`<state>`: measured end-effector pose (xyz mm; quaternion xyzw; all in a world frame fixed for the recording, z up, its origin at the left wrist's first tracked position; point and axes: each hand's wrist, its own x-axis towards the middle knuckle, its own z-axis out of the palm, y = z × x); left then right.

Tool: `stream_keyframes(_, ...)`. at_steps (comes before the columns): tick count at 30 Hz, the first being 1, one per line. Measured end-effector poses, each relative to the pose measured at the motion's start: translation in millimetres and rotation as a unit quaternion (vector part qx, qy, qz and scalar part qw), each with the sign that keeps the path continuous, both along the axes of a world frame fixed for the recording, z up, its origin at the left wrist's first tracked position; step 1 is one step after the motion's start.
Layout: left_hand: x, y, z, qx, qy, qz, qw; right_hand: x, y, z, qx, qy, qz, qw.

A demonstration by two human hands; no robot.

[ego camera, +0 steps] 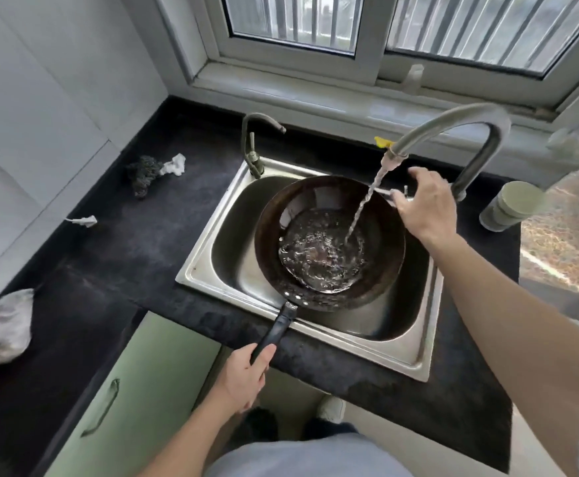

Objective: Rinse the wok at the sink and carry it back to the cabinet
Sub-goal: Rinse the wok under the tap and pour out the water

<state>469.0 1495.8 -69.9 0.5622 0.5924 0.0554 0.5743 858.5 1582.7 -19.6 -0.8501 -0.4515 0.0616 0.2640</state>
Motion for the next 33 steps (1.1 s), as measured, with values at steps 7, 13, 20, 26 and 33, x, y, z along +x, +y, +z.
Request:
stream_keyframes(7,0,2,3,-0.007,0.008,-0.021,1.0,19,1,2,0.002,-0.026,0.014,1.0)
stream_keyframes(13,0,2,6,-0.007,0.013,-0.029,0.999,26,-1,-3,0.054,0.012,-0.007,0.998)
stream_keyframes(20,-2,2,9,-0.006,0.004,-0.044,0.999,18,-13,1,0.043,0.046,-0.013,0.998)
stream_keyframes(26,-6,5,8,-0.028,-0.026,-0.057,0.998,-44,-63,-5,0.059,0.085,-0.03,0.994)
stream_keyframes(33,-12,8,-3,-0.061,-0.074,-0.043,0.994,-184,-117,-30,0.001,0.223,-0.077,0.972)
